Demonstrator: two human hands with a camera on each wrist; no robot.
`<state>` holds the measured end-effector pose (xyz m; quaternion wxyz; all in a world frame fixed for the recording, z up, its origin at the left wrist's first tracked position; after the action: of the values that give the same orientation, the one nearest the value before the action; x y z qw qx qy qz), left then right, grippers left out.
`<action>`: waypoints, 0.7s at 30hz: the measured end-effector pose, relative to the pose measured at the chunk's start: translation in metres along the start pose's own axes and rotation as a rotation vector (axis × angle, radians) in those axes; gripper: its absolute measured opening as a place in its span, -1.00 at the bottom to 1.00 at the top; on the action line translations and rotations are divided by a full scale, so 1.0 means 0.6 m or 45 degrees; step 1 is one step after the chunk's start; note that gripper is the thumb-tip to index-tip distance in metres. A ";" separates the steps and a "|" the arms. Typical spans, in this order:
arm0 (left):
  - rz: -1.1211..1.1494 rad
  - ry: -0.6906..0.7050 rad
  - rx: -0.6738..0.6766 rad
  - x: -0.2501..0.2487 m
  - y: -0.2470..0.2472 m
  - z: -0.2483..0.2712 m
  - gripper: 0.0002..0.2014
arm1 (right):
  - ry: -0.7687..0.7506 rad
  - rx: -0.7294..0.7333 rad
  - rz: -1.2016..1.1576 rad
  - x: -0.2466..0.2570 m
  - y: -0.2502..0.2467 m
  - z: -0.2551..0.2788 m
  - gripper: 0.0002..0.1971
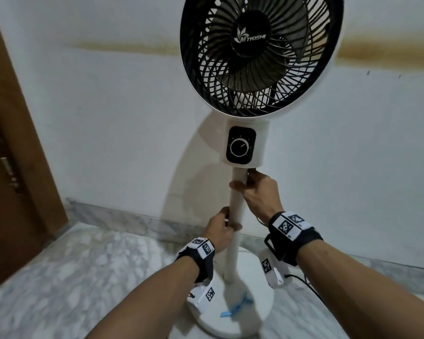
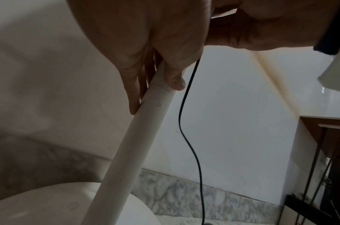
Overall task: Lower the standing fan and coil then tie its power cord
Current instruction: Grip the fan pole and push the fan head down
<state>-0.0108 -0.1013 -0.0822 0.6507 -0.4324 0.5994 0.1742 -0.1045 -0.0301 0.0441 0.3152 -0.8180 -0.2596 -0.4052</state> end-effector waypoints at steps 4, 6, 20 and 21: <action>-0.032 0.010 -0.020 0.016 -0.084 0.011 -0.64 | -0.022 0.023 0.032 0.036 0.072 -0.007 -0.72; -0.036 0.010 -0.035 0.028 -0.128 0.017 -0.66 | -0.027 0.037 0.048 0.055 0.111 -0.009 -0.71; -0.039 -0.008 -0.030 0.138 -0.456 0.021 -0.60 | -0.017 0.033 0.033 0.172 0.424 -0.029 -0.71; -0.044 -0.007 -0.028 0.145 -0.477 0.019 -0.61 | -0.010 0.030 0.036 0.178 0.445 -0.032 -0.71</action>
<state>0.2289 -0.2796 -0.0630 0.6503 -0.4495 0.5881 0.1707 0.1248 -0.2039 0.0600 0.3296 -0.8192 -0.2541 -0.3945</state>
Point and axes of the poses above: each hand's wrist, its own z-axis away from the middle knuckle, its own y-axis out of the palm, x = y × z, the point moved 3 cm from there along -z, towards the middle knuckle, and after that the axes turned 9 degrees about -z, right-handed, at the moved point
